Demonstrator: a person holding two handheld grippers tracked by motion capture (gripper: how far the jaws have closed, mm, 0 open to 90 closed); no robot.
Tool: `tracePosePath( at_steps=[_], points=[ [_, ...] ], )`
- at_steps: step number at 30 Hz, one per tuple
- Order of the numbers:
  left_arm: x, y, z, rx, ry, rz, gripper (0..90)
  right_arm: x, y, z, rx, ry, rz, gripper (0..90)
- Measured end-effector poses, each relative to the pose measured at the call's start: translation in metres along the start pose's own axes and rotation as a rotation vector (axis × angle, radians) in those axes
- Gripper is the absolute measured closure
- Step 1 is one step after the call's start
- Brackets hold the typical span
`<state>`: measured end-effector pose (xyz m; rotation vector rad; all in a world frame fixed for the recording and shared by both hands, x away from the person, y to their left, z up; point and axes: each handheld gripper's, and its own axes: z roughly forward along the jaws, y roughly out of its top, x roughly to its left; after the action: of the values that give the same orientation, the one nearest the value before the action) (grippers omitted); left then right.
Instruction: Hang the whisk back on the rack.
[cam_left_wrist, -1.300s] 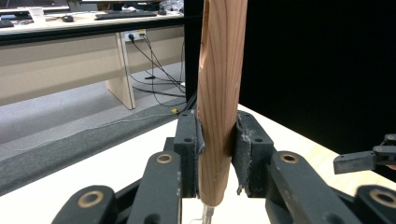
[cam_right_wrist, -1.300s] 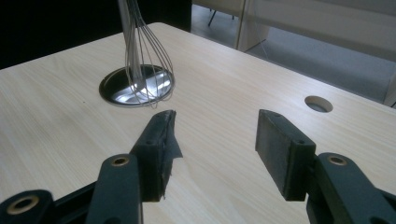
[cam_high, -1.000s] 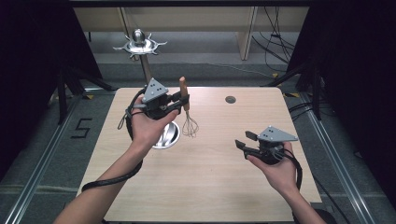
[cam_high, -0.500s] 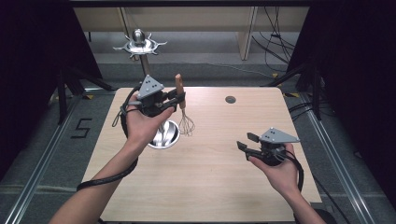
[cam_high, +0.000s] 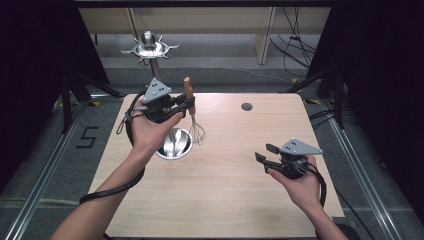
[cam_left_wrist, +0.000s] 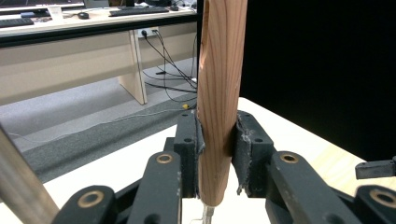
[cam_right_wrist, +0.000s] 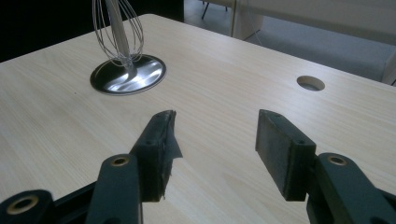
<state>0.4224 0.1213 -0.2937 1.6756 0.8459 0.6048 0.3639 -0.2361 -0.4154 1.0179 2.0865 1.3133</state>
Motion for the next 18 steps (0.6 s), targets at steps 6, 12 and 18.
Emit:
tracePosePath(
  at_steps=[6, 12, 18],
  points=[
    [0.004, 0.004, -0.003, 0.001, 0.010, 0.012, 72.3, -0.001, 0.000, 0.001, -0.002, 0.003, -0.006, 48.2],
    [0.008, 0.007, -0.003, 0.021, 0.010, 0.008, 72.3, 0.000, -0.001, 0.001, 0.010, 0.015, 0.011, 48.3],
    [0.011, 0.012, -0.004, 0.043, 0.025, 0.008, 72.2, -0.001, -0.001, 0.000, 0.000, -0.001, -0.004, 48.3]
  ],
)
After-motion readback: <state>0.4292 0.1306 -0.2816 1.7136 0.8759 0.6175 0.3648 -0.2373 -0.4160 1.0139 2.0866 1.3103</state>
